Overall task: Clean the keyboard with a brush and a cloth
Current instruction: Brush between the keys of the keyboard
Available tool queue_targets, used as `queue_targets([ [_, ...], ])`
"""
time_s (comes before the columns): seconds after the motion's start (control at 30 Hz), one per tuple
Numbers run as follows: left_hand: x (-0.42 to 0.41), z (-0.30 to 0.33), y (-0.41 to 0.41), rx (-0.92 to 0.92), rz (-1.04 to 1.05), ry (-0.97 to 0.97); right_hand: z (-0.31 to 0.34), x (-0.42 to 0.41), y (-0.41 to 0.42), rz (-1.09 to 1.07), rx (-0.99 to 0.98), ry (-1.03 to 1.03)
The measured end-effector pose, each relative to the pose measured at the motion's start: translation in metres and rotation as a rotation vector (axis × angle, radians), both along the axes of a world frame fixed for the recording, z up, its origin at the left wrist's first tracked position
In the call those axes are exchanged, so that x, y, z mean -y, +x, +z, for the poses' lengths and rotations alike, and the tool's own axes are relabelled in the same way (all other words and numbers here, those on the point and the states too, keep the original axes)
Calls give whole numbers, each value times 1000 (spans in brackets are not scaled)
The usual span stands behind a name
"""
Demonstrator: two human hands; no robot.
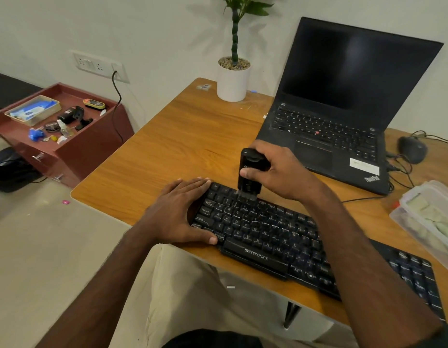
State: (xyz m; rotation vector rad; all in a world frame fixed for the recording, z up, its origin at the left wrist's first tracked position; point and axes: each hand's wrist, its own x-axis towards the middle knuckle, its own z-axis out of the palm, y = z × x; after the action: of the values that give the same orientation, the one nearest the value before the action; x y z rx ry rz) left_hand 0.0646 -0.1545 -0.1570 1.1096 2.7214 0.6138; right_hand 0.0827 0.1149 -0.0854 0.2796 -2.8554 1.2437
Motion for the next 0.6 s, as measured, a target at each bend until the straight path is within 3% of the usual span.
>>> queue_targets([
  [0.27, 0, 1, 2, -5, 0, 17, -14, 37, -3, -20, -160, -75],
  [0.47, 1, -1, 1, 7, 7, 26, 1, -16, 22, 13, 20, 26],
  [0.6, 0, -1, 1, -3, 5, 31, 1, -24, 29, -31, -22, 60],
])
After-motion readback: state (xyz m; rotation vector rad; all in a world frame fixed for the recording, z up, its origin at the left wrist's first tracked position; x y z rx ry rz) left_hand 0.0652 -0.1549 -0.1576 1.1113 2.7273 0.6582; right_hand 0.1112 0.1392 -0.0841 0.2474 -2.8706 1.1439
